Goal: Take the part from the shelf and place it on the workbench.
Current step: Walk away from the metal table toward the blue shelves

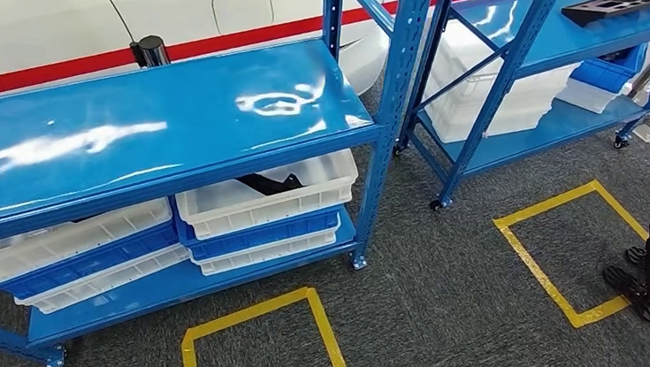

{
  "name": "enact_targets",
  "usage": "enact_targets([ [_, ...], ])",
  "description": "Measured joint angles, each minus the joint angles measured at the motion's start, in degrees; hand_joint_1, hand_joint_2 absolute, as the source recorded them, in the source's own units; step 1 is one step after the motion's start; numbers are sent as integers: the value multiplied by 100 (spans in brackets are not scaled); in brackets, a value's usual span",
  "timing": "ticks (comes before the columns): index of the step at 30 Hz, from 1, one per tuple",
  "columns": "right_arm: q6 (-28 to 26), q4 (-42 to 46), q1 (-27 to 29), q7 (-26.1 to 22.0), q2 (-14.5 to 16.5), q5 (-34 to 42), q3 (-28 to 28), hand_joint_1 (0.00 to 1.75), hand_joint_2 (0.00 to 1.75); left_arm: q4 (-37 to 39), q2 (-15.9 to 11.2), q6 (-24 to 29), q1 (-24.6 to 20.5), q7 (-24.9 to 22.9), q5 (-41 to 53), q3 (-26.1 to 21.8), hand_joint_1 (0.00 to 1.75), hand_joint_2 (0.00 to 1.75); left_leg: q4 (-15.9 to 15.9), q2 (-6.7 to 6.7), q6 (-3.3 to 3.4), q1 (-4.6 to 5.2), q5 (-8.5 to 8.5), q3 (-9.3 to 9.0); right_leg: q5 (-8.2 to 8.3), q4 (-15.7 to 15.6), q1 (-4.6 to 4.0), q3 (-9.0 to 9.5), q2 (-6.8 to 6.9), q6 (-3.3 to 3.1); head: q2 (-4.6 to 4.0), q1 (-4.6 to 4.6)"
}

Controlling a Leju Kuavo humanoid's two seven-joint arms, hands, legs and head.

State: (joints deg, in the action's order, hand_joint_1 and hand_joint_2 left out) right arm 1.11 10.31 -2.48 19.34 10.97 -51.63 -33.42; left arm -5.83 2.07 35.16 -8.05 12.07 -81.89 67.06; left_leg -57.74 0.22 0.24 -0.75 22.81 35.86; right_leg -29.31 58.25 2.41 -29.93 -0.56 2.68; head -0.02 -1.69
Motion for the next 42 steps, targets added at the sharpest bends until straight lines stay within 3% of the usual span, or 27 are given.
enact_targets([
  [1, 0, 0, 0, 1, 4, -7, -6, 0, 0, 0, -1, 4, 0, 0, -9, 6, 0, 0, -114, -7, -19, -16, 139, 51, 46, 0, -3, -37, 9, -64, 0, 4],
  [3, 0, 1, -5, 2, 3, -24, -17, 0, 0, -1, -2, 9, -1, 0, -25, 14, 0, 0, -693, -14, -48, -29, 671, 247, 154, 2, -29, -140, 28, -167, 0, 16],
  [5, 0, 1, -1, 2, -2, -36, -26, 0, 0, -1, -1, 9, -1, 0, -28, 20, 0, 0, -1422, -17, -49, -28, 1142, 423, 265, 8, -81, -281, 38, -209, 0, 23],
  [6, 0, 1, 1, 2, -4, -40, -30, 0, 0, -1, -1, 9, -2, 0, -29, 25, 0, 0, -1586, -16, -30, -26, 1238, 398, 319, 11, -109, -356, 41, -217, 0, 24],
  [7, 0, 1, 2, 2, -7, -43, -34, 0, 0, -1, -1, 9, -4, 0, -29, 33, 0, 0, -1523, -17, 6, -19, 1229, 257, 368, 12, -135, -425, 41, -223, 0, 24],
  [8, -2, 1, 1, 2, -7, -44, -39, 0, 0, -1, -1, 9, -8, 2, -27, 43, 0, 0, -1237, -21, 60, -5, 1139, 3, 414, 10, -160, -485, 38, -225, 0, 24],
  [10, -11, 1, -4, 1, 5, -43, -56, 0, 0, 0, -5, 10, -22, 13, -23, 62, 0, 0, -396, -21, 202, 53, 957, -607, 498, 8, -194, -563, 32, -217, 0, 22],
  [12, -32, 1, -7, -1, 19, -40, -78, 0, 0, 0, -6, 20, -31, 22, -23, 68, 0, 0, 80, 3, 285, 124, 904, -890, 566, 3, -191, -597, 44, -168, 0, 18],
  [15, -49, 1, -5, -11, 29, -43, -90, 0, 0, -1, 4, 31, -26, 20, -39, 69, 0, 0, 181, 27, 318, 178, 775, -860, 654, -7, -157, -637, 66, -57, 1, 19],
  [16, -50, 1, -2, -18, 29, -58, -91, 0, 0, -1, 9, 34, -26, 17, -49, 69, 0, 0, 221, 36, 329, 170, 697, -841, 600, 74, -155, -686, 66, -47, 1, 16],
  [17, -50, 1, 2, -30, 21, -86, -91, 0, 0, -1, 14, 38, -25, 16, -62, 69, 0, 0, 259, 47, 335, 153, 619, -812, 466, 268, -158, -774, 63, -56, 0, 11],
  [19, -48, 1, 10, -62, 0, -168, -91, 0, 0, -1, 21, 52, -24, 11, -103, 68, 0, 0, 273, 69, 340, 137, 518, -713, 35, 955, -152, -1021, 59, -95, 1, 4],
  [21, -41, 1, 22, -83, -27, -249, -86, 0, 0, -1, 23, 67, -19, 8, -149, 66, 0, 0, 264, 81, 315, 129, 442, -609, -255, 1514, -134, -1131, 60, -58, 1, 6],
  [22, -36, 1, 27, -86, -41, -277, -82, 0, 0, -1, 23, 73, -17, 7, -169, 66, 0, 0, 253, 76, 295, 120, 411, -565, -277, 1506, -121, -1029, 60, -6, 1, 7],
  [23, -33, 1, 29, -89, -54, -305, -79, 0, 0, -1, 24, 78, -15, 7, -185, 65, 0, 0, 231, 59, 269, 104, 387, -537, -222, 1259, -101, -805, 57, 62, 0, 7],
  [25, -22, 1, 26, -98, -72, -350, -73, 0, 0, 0, 22, 91, -16, 7, -208, 64, 0, 0, 132, 12, 204, 89, 375, -459, -63, 452, -66, -237, -16, 168, 0, 2],
  [27, -9, 1, 34, -108, -75, -387, -69, 0, 0, 0, 19, 113, -20, 7, -234, 64, 0, 0, 26, -38, 138, 98, 367, -363, -3, 12, -54, 17, -74, 141, 0, 8],
  [31, 9, -2, 50, -127, -69, -424, -66, 0, 0, -1, 12, 133, -18, 9, -270, 63, 0, 0, -70, -119, 34, 67, 374, -255, 45, -8, -53, -12, 31, -38, 1, 20],
  [33, 9, -2, 38, -139, -71, -439, -65, 0, 0, -1, 11, 136, -18, 9, -270, 63, 0, 0, -541, -89, -24, 49, 677, -32, 78, -15, -37, -38, 93, -106, 1, 33],
  [35, 10, -2, 40, -143, -75, -448, -65, 0, 0, -1, 12, 136, -17, 9, -270, 63, 0, 0, -1306, -64, -68, 38, 1048, 330, 96, -15, -58, -77, 171, -145, 0, 39],
  [36, 11, -2, 43, -144, -76, -453, -65, 0, 0, -1, 12, 136, -17, 9, -272, 63, 0, 0, -1566, -59, -74, 35, 1129, 450, 103, -14, -70, -94, 217, -155, 0, 39],
  [37, 15, -2, 45, -146, -77, -459, -65, 0, 0, -1, 12, 137, -16, 10, -274, 63, 0, 0, -1629, -53, -66, 33, 1106, 468, 106, -14, -80, -104, 262, -159, 0, 38],
  [38, 18, -2, 45, -149, -77, -467, -65, 0, 0, -1, 12, 138, -16, 10, -276, 63, 0, 0, -1448, -35, -45, 33, 977, 353, 109, -14, -89, -105, 307, -163, 0, 38],
  [40, 22, -2, 37, -155, -74, -477, -64, 0, 0, -1, 11, 144, -18, 11, -279, 63, 0, 0, -676, 112, 33, 50, 643, -100, 110, -15, -103, -89, 388, -160, 0, 38],
  [42, 22, -2, 27, -161, -72, -481, -64, 0, 0, -1, 11, 150, -21, 15, -279, 63, 0, 0, -112, 271, 105, 102, 489, -407, 114, -13, -138, -82, 467, -141, 0, 36],
])
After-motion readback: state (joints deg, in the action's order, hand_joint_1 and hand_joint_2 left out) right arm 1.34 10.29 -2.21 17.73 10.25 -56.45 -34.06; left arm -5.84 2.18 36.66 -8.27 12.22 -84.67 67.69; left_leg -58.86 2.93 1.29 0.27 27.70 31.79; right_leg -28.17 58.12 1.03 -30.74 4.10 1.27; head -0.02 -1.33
